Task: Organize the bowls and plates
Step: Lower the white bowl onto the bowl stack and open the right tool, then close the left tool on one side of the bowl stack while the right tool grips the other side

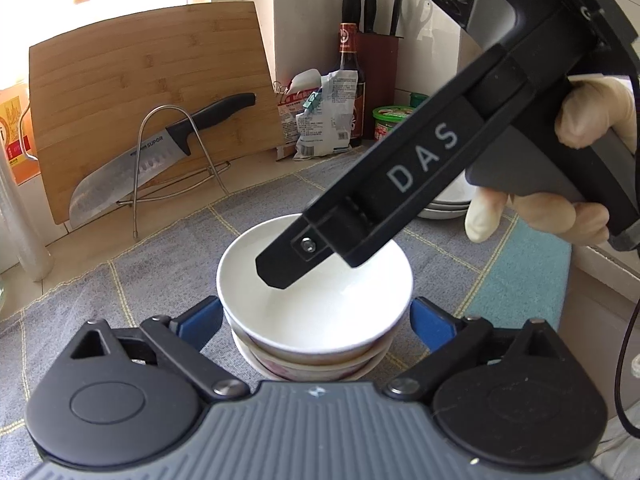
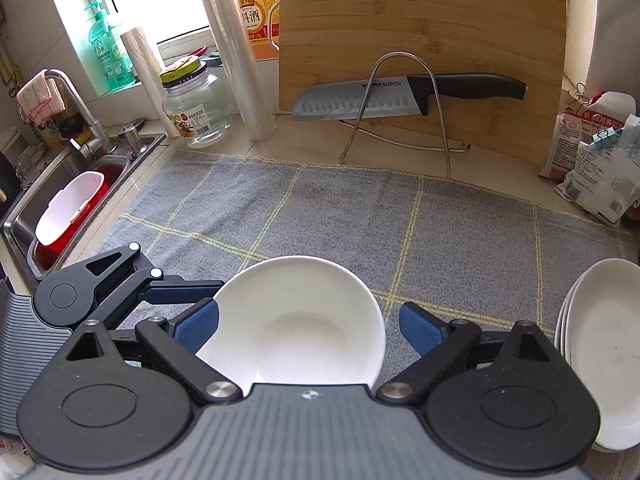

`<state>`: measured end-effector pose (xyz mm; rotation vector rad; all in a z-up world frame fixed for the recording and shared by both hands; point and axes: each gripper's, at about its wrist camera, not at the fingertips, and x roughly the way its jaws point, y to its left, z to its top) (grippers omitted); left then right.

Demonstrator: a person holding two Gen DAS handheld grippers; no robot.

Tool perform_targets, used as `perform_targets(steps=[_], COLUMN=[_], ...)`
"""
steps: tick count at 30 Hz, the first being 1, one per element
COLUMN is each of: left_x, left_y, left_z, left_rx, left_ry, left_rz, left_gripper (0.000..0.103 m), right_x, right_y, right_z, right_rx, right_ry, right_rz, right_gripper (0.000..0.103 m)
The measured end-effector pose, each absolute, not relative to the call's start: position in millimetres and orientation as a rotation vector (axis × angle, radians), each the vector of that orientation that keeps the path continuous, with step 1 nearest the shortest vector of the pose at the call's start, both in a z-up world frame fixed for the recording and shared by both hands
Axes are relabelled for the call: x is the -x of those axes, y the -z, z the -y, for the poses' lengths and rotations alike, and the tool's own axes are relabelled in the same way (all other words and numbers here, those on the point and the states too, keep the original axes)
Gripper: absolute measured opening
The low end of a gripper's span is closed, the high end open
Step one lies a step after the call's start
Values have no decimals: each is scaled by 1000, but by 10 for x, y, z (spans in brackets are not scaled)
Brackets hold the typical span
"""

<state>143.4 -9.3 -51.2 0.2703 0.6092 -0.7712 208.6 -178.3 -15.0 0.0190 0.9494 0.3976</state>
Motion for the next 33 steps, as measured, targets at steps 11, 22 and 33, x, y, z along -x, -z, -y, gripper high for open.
perform_targets(steps=[11,22,33], left_x=[-1400,-1520,-1569], left_y=[439,878,1080], left_z=[-146,-287,-31], left_rx=[-294,-314,-367], left_ry=[790,768,806], left_rz=[-627,-775,-797], left_gripper=[100,100,100], right_x=[-1904,-1447,-1530], right_y=[44,177,960], right_z=[1872,2004,1904], right_rx=[-33,48,203], right_ry=[-402,-441,-440], right_rz=[-882,-879,-1012], right_gripper=[101,103,103])
